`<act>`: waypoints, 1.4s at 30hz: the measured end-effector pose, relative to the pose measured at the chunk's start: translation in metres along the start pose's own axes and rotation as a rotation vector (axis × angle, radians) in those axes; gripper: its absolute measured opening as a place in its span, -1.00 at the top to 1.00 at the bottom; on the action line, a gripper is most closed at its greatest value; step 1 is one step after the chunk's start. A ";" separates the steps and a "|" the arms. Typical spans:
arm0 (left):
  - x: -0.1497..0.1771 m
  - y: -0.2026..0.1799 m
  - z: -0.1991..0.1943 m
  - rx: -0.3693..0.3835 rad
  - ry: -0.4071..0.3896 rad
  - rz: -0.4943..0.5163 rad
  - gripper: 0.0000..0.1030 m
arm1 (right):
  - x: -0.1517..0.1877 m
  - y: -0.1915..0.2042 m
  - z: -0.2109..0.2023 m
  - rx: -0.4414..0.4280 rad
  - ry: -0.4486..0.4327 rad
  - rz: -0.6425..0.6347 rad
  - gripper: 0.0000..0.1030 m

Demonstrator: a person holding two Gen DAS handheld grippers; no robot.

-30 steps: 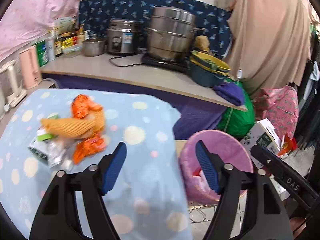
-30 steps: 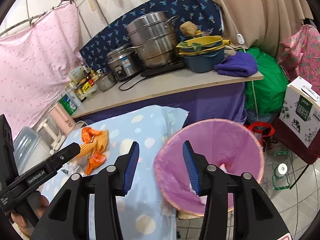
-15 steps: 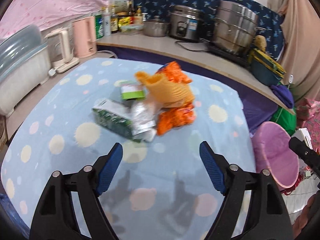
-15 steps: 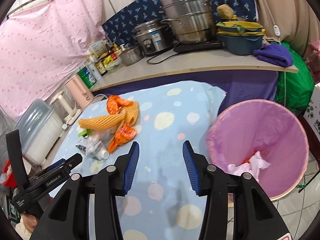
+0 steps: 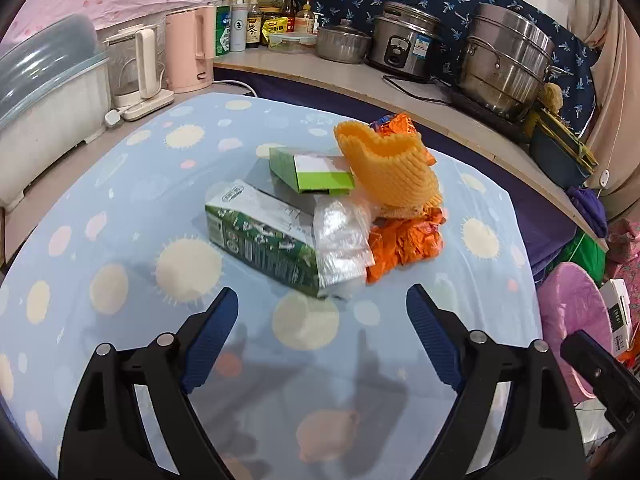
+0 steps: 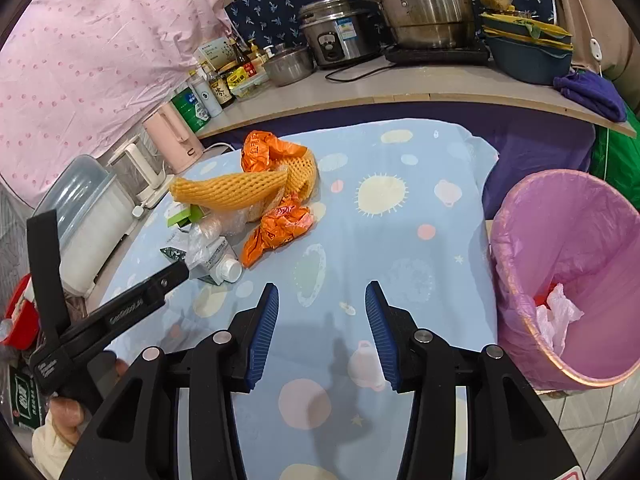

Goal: Collect trash
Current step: 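Move the left gripper to the clear plastic wrap and grasp it, then grasp the orange printed wrapper with the right gripper while the left gripper holds the plastic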

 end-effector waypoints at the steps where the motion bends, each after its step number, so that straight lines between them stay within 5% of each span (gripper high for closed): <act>1: -0.002 0.000 0.004 -0.001 -0.001 0.000 -0.54 | 0.000 -0.001 0.003 0.000 0.006 0.000 0.13; 11: -0.009 0.004 0.041 0.056 0.061 -0.036 0.00 | -0.002 0.004 0.030 0.002 0.045 -0.003 0.13; 17: -0.008 0.000 0.036 0.127 0.072 -0.042 0.64 | -0.006 0.017 0.047 -0.017 0.057 -0.026 0.13; 18: -0.008 0.000 0.033 0.136 0.071 -0.042 0.98 | -0.007 0.020 0.050 -0.022 0.059 -0.031 0.13; 29: -0.001 0.016 -0.009 0.166 0.049 -0.025 1.00 | -0.036 0.043 0.100 -0.049 0.059 -0.072 0.13; 42: 0.015 0.035 -0.014 0.158 0.075 -0.052 1.00 | -0.050 0.052 0.167 -0.020 0.103 -0.080 0.19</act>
Point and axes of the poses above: each gripper's, at about its wrist camera, not at the fingertips, and z roughly the way its jaws point, y to its left, x to its underside, the point moved 9 cm from there along z, roughly the way its jaws point, and after that the axes turned 3 degrees about -z, right-handed, at the moved point
